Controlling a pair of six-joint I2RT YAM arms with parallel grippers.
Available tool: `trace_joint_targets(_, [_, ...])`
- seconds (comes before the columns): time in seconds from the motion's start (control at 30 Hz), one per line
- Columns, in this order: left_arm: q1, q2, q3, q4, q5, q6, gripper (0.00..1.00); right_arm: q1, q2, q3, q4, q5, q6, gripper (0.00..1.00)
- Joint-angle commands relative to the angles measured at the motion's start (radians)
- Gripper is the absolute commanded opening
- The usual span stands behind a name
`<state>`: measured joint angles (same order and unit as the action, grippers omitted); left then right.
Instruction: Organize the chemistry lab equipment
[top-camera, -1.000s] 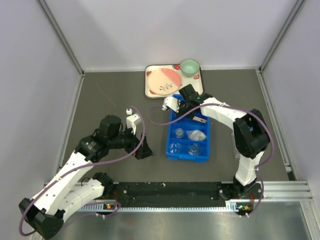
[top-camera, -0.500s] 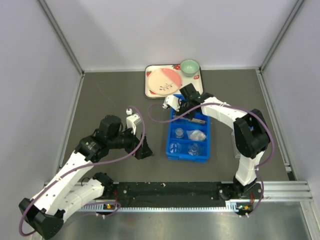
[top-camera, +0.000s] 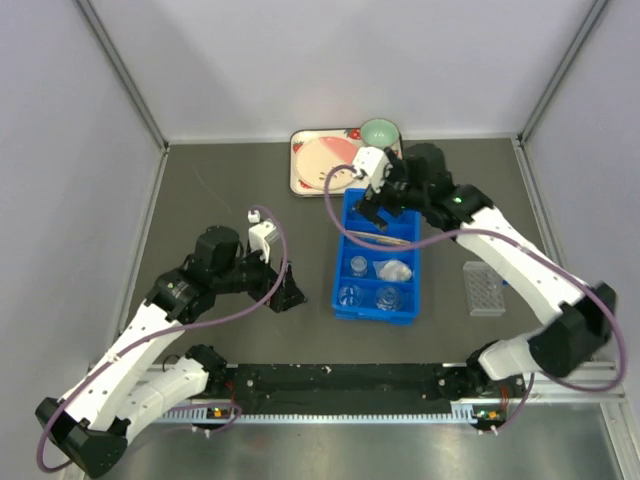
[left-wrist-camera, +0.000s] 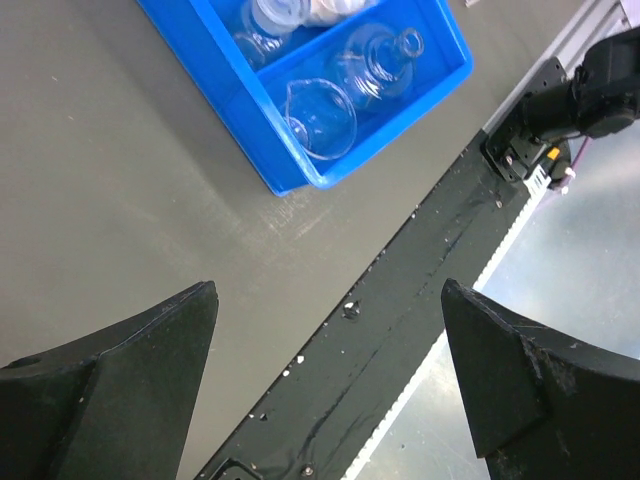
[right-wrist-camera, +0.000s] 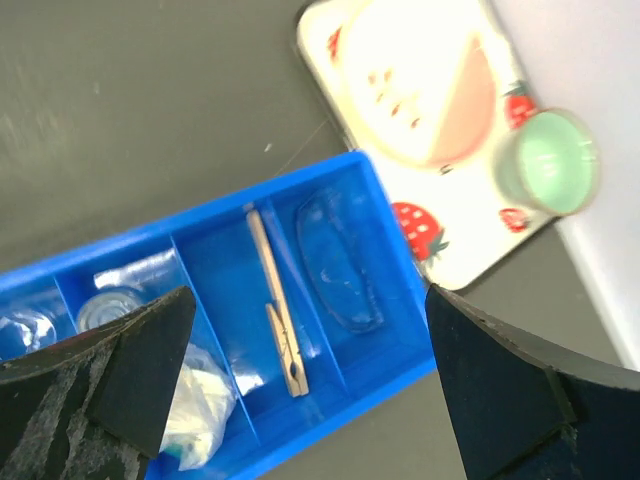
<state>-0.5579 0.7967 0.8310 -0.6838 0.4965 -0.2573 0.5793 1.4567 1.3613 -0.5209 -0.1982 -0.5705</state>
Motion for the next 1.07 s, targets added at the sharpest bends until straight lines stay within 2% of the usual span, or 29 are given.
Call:
trace_joint_targets(0.0, [0.003, 0.019, 0.089, 0.041, -0.081, -0.003, 0.99, -0.01, -0.182, -0.044, 0.114, 0.081, 0.197, 0.99])
trace_joint_targets(0.13, [0.004, 0.062, 0.135, 0.038, -0.142, -0.007, 0.99, -0.01, -0.3, -0.062, 0.096, 0.221, 0.387, 0.99])
trace_joint_targets(0.3, [0.004, 0.073, 0.166, 0.075, -0.223, -0.011, 0.99, -0.009, -0.415, -0.106, 0.07, 0.353, 0.481, 0.99])
trace_joint_targets(0.43, [0.004, 0.055, 0.163, 0.127, -0.237, -0.023, 0.99, -0.01, -0.475, -0.155, 0.064, 0.473, 0.561, 0.99])
trace_joint_targets(0.73, [0.004, -0.049, 0.138, 0.196, -0.384, -0.039, 0.99, -0.01, -0.536, -0.241, 0.07, 0.502, 0.601, 0.99])
trace_joint_targets(1.03, [0.004, -0.126, 0.154, 0.142, -0.426, -0.033, 0.99, -0.009, -0.549, -0.156, 0.01, 0.52, 0.649, 0.99])
